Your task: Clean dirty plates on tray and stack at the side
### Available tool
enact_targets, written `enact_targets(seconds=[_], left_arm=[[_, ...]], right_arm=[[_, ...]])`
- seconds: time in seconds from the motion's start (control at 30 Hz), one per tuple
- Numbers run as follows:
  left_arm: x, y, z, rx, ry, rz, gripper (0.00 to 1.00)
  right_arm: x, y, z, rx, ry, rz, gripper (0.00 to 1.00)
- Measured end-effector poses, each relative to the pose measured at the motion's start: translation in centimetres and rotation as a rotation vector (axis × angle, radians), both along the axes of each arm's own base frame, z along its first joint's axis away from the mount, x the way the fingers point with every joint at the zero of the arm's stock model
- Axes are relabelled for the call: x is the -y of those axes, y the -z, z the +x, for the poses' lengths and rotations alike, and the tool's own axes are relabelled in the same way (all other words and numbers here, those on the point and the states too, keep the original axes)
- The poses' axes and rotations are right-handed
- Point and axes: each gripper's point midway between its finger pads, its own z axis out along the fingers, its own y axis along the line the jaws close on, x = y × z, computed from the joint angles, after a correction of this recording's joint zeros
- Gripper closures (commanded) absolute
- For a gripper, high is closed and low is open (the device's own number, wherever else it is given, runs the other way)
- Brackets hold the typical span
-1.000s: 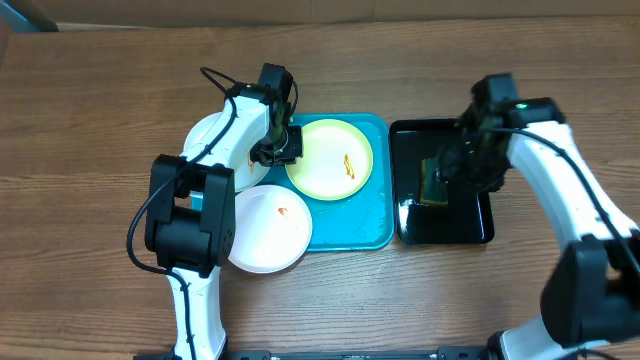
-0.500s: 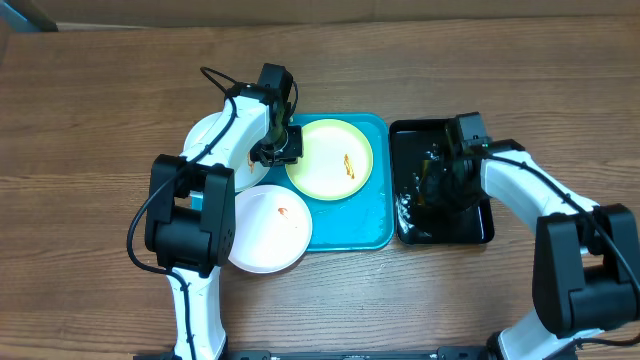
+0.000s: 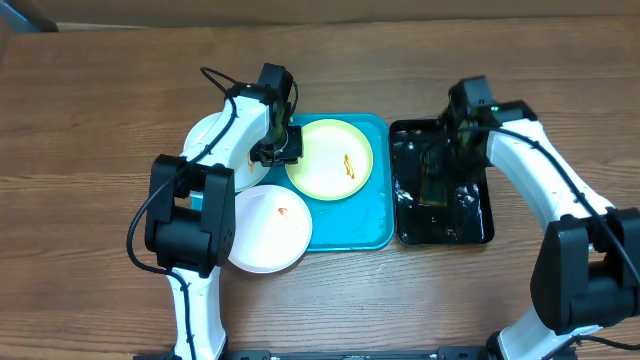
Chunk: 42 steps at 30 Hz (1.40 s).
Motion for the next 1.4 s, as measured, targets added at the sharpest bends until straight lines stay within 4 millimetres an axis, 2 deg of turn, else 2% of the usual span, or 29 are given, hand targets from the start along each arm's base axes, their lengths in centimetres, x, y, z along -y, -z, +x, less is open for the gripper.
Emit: enact_targets(seconds=[0.2, 0.47, 0.53, 0.67, 0.77, 0.83, 0.9, 1.0, 1.07, 1.23, 1.4], left_arm=[[0.0, 0.0, 0.0, 0.0, 0.0, 0.0, 0.7], [0.0, 0.0, 0.0, 0.0, 0.0, 0.0, 0.71], [0.0, 0.0, 0.0, 0.001, 0.0, 0.0, 0.71], [0.0, 0.0, 0.1, 0.003, 0.0, -0.001, 0.7], [0.0, 0.0, 0.1, 0.003, 0.0, -0.001, 0.7], [0.0, 0.0, 0.1, 0.003, 0.0, -0.001, 0.69], [0.0, 0.0, 0.1, 0.003, 0.0, -0.001, 0.69], [0.0, 0.0, 0.1, 0.003, 0.0, -0.001, 0.69], [0.0, 0.0, 0.1, 0.003, 0.0, -0.001, 0.68], [0.0, 0.0, 0.1, 0.003, 0.0, -0.001, 0.59], [0.0, 0.0, 0.1, 0.003, 0.0, -0.001, 0.57]], right_arm=[[0.3, 0.9, 1.3, 0.067, 0.013, -0.018, 0.84], [0.4, 5.7, 1.6, 0.173, 0.031, -0.003, 0.83], [0.3, 6.7, 1.4, 0.194, 0.031, 0.004, 0.79], [0.2, 6.4, 1.1, 0.187, 0.028, 0.012, 0.7], [0.3, 5.4, 0.6, 0.143, 0.026, 0.006, 0.67], [0.3, 4.1, 0.5, 0.121, 0.026, 0.002, 0.66], [0.2, 2.2, 1.0, 0.132, 0.026, 0.003, 0.57], [0.1, -0.8, 1.4, 0.158, 0.027, 0.008, 0.55], [0.2, -1.7, 1.2, 0.162, 0.027, 0.008, 0.55], [0.4, -1.1, -0.1, 0.11, 0.026, 0.0, 0.53], [0.6, 1.8, -1.0, 0.082, 0.025, -0.006, 0.41]])
